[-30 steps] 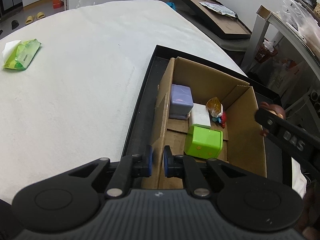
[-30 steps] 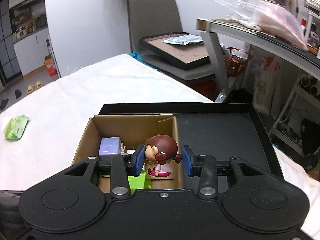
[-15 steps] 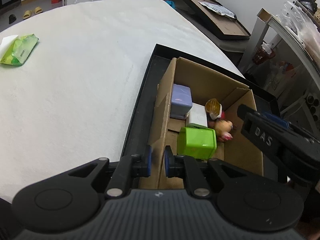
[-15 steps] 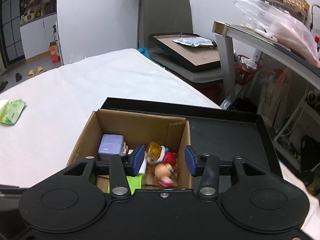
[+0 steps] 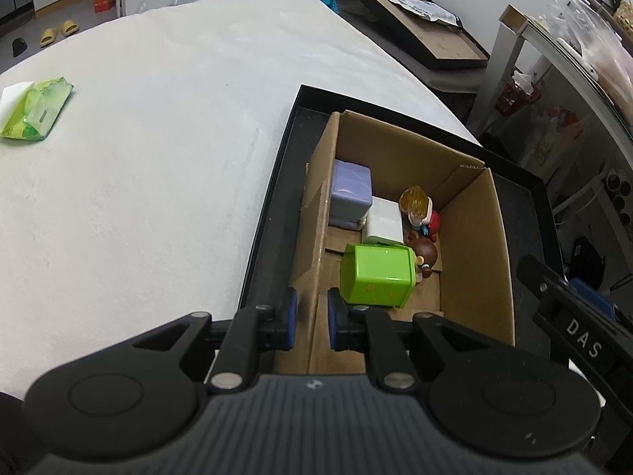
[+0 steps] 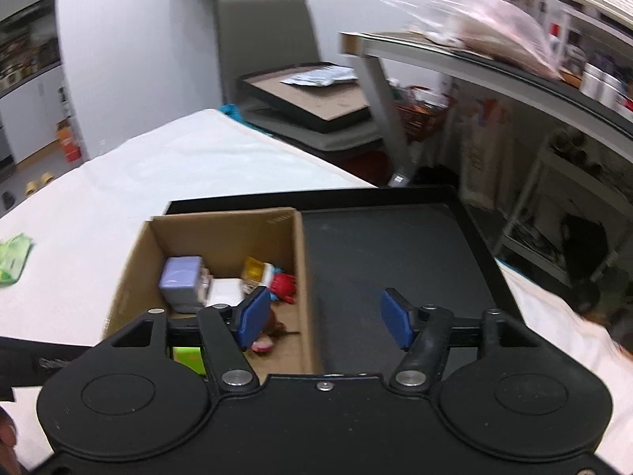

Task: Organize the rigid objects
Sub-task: 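Carry the doll into the box and open the right tool, then move the right tool to the pink dinosaur and close on it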

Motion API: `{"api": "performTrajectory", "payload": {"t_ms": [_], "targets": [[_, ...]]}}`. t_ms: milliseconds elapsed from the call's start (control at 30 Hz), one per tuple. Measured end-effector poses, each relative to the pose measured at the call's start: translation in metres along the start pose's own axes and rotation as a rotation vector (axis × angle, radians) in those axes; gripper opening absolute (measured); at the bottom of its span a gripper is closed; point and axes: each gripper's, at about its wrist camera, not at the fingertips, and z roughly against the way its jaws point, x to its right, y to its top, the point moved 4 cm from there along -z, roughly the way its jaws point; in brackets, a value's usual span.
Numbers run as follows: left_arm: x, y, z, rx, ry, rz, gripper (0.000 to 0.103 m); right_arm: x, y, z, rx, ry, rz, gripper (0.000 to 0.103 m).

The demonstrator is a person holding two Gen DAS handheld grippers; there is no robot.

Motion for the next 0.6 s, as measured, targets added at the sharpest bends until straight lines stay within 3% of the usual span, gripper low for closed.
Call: {"api": "performTrajectory", "payload": {"t_ms": [67,200,333,600], "targets": [[0.0,-0.001,0.0,-0.008,0.007,-0.001,0.016,0.006,-0.004,0.001,-0.006,-0.028,-0.015,0.065],[0.0,-0.001,0.001,-0.012,0.019,0.003,0.019,0.019,-0.012,0.006,-0.005,-0.075,-0.048,0.08],[0.001,-0.003,0.003,-0.015,0.035,-0.007,0.023,0.032,-0.019,0.006,-0.014,-0.122,-0.082,0.081],[0.002,-0.006,0.007,-0.01,0.083,-0.018,0.045,0.056,-0.03,0.004,-0.036,-0.226,-0.168,0.084]]}}
